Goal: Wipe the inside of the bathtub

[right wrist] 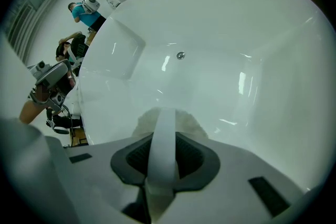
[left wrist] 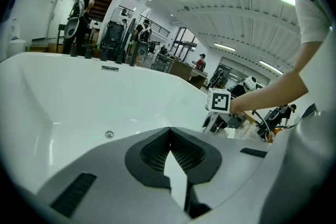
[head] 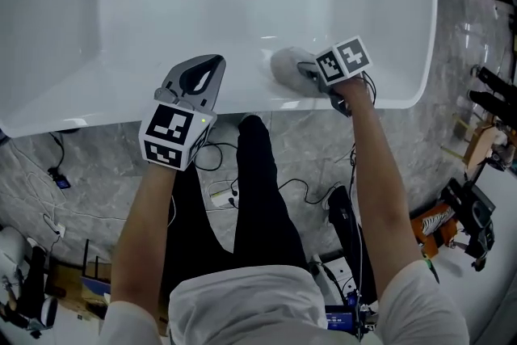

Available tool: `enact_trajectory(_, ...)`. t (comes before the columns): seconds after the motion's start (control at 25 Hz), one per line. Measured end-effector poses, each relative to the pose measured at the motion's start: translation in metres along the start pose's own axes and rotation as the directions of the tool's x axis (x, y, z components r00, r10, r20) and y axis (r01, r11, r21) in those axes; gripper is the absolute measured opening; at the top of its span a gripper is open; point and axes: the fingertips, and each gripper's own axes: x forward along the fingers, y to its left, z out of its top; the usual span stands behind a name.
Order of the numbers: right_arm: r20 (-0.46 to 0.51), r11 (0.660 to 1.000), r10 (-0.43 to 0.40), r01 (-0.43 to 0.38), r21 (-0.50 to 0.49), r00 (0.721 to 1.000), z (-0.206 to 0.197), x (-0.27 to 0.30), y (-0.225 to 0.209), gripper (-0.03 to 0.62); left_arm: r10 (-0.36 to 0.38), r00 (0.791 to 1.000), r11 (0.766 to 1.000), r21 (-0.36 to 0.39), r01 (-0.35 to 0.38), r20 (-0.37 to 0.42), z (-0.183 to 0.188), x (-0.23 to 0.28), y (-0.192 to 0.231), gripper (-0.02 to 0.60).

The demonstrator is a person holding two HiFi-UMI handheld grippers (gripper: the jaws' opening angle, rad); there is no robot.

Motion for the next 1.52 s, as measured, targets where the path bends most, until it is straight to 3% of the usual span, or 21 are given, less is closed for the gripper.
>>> enact_trajectory(0.76,0.021,0.991,0.115,-0.114,-0.067,0.993,0.077,0.056,0.136,0.092,0.135,0.99,0.988,-0.081,-0.132,0.029,-0.038,-0.076,0.101,0.011)
enact_trajectory(1.52,0.069,0.959,0.256,-0.245,-0.141,0.964,0.162,0.115,0.306,0.092,0.299,0.949,0.944,-0.174,-0.28,0.096,-0.063,-0.181,0.204,0.011)
